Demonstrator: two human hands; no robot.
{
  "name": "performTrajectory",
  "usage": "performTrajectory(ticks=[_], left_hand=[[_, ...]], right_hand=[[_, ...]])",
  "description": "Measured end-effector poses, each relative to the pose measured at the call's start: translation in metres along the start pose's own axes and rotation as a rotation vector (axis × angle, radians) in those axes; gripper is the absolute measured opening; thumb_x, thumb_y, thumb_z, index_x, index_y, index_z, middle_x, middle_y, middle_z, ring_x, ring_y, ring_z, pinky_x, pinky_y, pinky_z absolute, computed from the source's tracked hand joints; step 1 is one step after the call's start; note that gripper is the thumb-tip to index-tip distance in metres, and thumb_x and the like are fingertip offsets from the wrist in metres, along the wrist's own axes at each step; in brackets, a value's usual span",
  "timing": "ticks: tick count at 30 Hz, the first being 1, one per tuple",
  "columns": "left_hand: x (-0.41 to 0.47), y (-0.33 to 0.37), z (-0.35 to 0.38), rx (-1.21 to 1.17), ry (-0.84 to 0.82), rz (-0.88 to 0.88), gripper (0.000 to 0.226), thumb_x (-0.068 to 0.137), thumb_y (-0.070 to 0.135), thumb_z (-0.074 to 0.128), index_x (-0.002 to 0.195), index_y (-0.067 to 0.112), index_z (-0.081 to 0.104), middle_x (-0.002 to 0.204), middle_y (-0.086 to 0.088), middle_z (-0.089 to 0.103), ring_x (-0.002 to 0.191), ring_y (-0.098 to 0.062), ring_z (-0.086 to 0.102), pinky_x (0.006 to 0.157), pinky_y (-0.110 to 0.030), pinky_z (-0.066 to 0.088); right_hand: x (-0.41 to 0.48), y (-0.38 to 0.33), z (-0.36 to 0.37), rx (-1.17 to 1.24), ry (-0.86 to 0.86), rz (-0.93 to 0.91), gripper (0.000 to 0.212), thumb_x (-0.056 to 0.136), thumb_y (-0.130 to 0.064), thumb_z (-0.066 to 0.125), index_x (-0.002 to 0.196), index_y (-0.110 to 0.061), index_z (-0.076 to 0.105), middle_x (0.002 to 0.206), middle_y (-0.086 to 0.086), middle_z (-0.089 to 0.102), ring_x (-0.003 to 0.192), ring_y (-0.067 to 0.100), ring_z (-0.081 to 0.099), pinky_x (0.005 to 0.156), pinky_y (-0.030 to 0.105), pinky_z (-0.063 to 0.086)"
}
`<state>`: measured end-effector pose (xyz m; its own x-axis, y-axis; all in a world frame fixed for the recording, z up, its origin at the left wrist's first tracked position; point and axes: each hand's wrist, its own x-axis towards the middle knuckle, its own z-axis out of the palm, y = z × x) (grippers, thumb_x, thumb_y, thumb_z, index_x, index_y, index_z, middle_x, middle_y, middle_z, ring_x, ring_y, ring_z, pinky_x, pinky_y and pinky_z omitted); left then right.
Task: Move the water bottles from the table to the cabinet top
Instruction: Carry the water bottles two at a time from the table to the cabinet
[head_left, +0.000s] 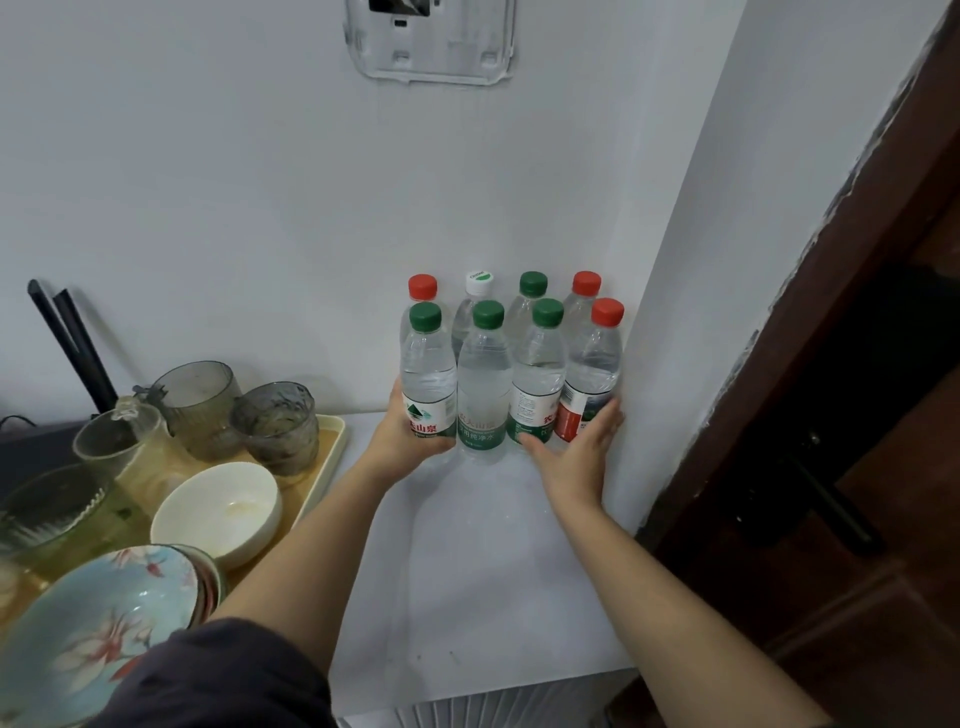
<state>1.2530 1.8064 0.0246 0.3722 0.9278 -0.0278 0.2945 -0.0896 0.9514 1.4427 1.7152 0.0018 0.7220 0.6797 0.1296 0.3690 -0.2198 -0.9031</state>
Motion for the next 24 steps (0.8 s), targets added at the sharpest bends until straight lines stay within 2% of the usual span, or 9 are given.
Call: performTrajectory(ticks=[2,5,8,12,16,19,21,24], left_hand=[[-0.01,0.002,0.0,0.046,0.064,-0.07,0.102,0.063,0.018,0.087,0.145,0.02,0.026,0.134,-0.002,0.056,0.122,-0.023,0.056,0.101,-0.044,0.047],[-0.036,-0.001,0.0,0.233,0.21,-0.175,0.119,0.07,0.028,0.086,0.154,0.013,0.004,0.159,-0.005,0.022,0.144,-0.023,0.026,0.115,-0.039,0.028],[-0.078,-0.01,0.003,0.491,0.304,-0.188,0.114,0.074,0.042,0.079,0.154,0.009,0.004,0.162,-0.009,0.01,0.149,-0.024,0.011,0.12,-0.04,0.017],[-0.15,-0.01,0.018,0.75,0.314,-0.308,0.101,0.085,0.058,0.058,0.154,0.012,0.001,0.162,-0.012,-0.001,0.15,-0.027,-0.002,0.121,-0.041,0.005],[-0.229,-0.009,0.042,0.849,0.328,-0.352,0.089,0.091,0.061,0.042,0.154,0.019,-0.005,0.162,-0.009,-0.008,0.149,-0.028,-0.009,0.119,-0.043,-0.001],[-0.292,-0.013,0.06,0.896,0.382,-0.457,0.085,0.09,0.069,0.025,0.154,0.022,-0.006,0.162,-0.005,-0.013,0.148,-0.027,-0.016,0.118,-0.045,-0.006],[-0.332,-0.018,0.07,0.912,0.428,-0.532,0.088,0.083,0.072,0.01,0.154,0.022,-0.004,0.161,-0.004,-0.012,0.147,-0.026,-0.017,0.117,-0.044,-0.008],[-0.385,-0.025,0.088,0.876,0.476,-0.64,0.089,0.081,0.071,0.006,0.155,0.022,0.0,0.162,-0.004,-0.009,0.147,-0.025,-0.015,0.115,-0.043,-0.011]], right_hand=[[-0.005,0.002,-0.006,-0.073,-0.051,0.025,0.129,0.071,-0.033,0.085,0.152,-0.001,-0.009,0.16,0.024,-0.012,0.15,0.029,-0.013,0.121,0.035,0.004],[-0.019,0.008,-0.017,-0.281,-0.156,-0.036,0.124,0.077,-0.044,0.078,0.152,0.001,-0.009,0.16,0.025,-0.011,0.15,0.032,-0.008,0.122,0.04,0.004],[-0.039,0.013,-0.026,-0.474,-0.323,-0.149,0.117,0.083,-0.053,0.068,0.152,-0.002,-0.011,0.161,0.022,-0.013,0.15,0.031,-0.008,0.122,0.044,0.003],[-0.067,0.008,-0.038,-0.681,-0.557,-0.265,0.105,0.088,-0.061,0.053,0.154,-0.007,-0.008,0.162,0.018,-0.015,0.15,0.032,-0.013,0.12,0.05,-0.002],[-0.107,0.001,-0.049,-0.795,-0.797,-0.581,0.093,0.093,-0.062,0.04,0.155,-0.015,-0.01,0.161,0.012,-0.021,0.149,0.031,-0.018,0.119,0.051,-0.007],[-0.142,-0.002,-0.052,-0.804,-0.982,-0.821,0.087,0.095,-0.063,0.032,0.155,-0.018,-0.012,0.161,0.01,-0.024,0.148,0.03,-0.022,0.117,0.05,-0.011],[-0.169,-0.001,-0.051,-0.759,-1.06,-0.99,0.085,0.095,-0.065,0.027,0.156,-0.017,-0.006,0.162,0.011,-0.018,0.148,0.031,-0.018,0.117,0.049,-0.009],[-0.207,0.002,-0.052,-0.677,-1.183,-1.186,0.085,0.09,-0.065,0.023,0.156,-0.014,0.007,0.163,0.012,-0.006,0.148,0.03,-0.012,0.118,0.047,-0.005]])
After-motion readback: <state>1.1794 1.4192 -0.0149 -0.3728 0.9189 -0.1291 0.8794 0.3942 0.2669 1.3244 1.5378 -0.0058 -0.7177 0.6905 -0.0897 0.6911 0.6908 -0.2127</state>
